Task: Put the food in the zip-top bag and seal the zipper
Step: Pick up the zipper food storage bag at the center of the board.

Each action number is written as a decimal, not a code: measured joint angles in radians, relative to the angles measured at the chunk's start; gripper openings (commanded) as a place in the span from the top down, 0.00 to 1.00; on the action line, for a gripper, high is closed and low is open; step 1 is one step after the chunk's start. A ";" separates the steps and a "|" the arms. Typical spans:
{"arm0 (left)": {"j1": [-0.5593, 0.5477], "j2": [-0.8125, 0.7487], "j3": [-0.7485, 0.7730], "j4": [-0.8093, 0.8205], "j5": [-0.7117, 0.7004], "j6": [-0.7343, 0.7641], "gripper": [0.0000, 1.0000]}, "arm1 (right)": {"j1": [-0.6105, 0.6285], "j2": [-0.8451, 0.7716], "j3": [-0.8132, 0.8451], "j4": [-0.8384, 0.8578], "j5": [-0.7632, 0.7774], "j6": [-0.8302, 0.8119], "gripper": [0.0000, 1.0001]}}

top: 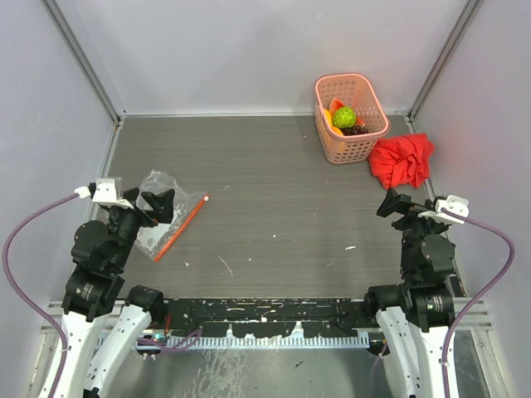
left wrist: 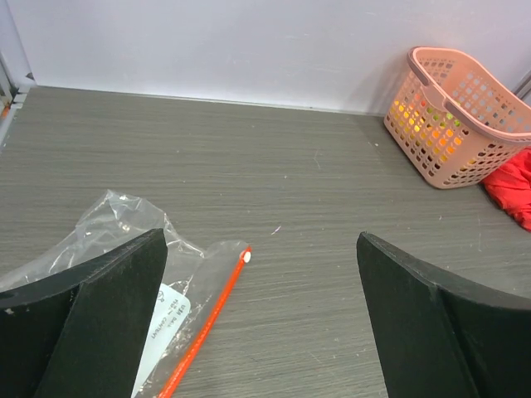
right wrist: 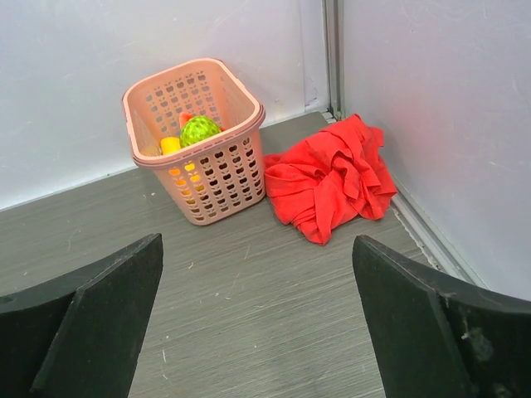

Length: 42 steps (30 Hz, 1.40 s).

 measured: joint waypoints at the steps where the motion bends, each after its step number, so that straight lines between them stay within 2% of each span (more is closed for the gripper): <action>1: 0.000 0.002 0.000 0.000 0.000 0.000 0.02 | 0.000 0.000 0.000 0.002 0.000 0.000 0.00; 9: 0.001 0.063 0.001 -0.003 -0.008 0.005 0.02 | -0.003 0.000 0.000 0.003 -0.003 0.005 0.00; 19: 0.002 0.284 0.093 -0.133 -0.018 0.007 0.02 | -0.002 -0.042 -0.003 0.005 -0.020 0.026 0.00; 24: 0.004 0.445 0.164 -0.241 -0.038 0.005 0.02 | 0.013 -0.066 -0.007 0.006 -0.022 0.030 0.00; 36: 0.004 0.947 0.385 -0.449 -0.081 0.070 0.02 | 0.047 -0.104 -0.014 0.010 -0.031 0.032 0.00; 42: 0.004 1.157 0.473 -0.534 -0.107 0.114 0.07 | 0.060 -0.111 -0.017 0.010 -0.037 0.032 0.00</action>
